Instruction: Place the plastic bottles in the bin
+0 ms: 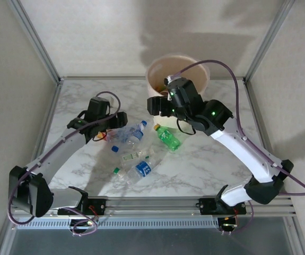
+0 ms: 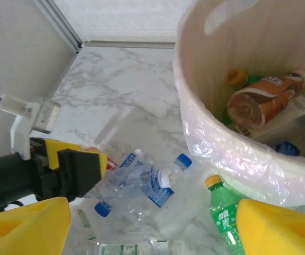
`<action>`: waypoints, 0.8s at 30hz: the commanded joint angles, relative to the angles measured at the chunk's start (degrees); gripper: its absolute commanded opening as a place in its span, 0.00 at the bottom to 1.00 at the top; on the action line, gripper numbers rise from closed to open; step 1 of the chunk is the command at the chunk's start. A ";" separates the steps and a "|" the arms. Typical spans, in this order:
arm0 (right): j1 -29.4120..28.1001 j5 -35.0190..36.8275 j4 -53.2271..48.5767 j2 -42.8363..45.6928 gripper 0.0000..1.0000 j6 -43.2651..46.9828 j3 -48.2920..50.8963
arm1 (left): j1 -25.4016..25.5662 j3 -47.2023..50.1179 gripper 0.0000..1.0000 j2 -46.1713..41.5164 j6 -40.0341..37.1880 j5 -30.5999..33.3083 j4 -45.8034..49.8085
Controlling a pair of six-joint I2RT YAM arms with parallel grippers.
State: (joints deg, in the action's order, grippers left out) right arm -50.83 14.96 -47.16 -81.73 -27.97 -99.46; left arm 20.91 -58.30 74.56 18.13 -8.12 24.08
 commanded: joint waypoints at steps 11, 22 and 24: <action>-0.17 2.75 0.84 4.34 0.83 -5.58 4.61 | 8.11 1.44 1.00 6.37 -13.30 5.47 -2.35; -0.20 3.27 0.56 6.21 0.84 -5.87 5.92 | 9.86 -0.39 0.98 12.93 -17.22 15.68 -2.62; -0.20 3.24 0.88 6.51 0.84 -5.92 6.51 | 9.88 -0.74 0.96 13.64 -17.53 16.52 -2.49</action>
State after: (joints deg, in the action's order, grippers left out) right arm -50.83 16.91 -46.50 -76.47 -33.10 -94.00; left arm 30.57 -57.84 87.24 2.92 4.36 21.63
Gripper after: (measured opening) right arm 0.838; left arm 0.970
